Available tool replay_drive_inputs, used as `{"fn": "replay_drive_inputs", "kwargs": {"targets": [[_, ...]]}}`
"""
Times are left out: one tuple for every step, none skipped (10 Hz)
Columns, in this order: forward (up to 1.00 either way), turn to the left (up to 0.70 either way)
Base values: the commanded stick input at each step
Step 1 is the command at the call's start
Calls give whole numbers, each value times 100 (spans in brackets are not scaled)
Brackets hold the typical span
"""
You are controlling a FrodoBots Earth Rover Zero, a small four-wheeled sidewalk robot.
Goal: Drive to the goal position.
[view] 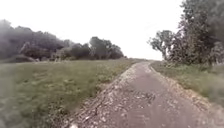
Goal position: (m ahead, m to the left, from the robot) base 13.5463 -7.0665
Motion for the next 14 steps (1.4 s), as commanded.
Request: {"fn": "replay_drive_inputs", "kwargs": {"targets": [[70, 0], [70, 0], [70, 0], [70, 0], [70, 0], [70, 0], [70, 0], [70, 0], [70, 0], [70, 0], [70, 0], [70, 0], [70, 0], [70, 0]]}}
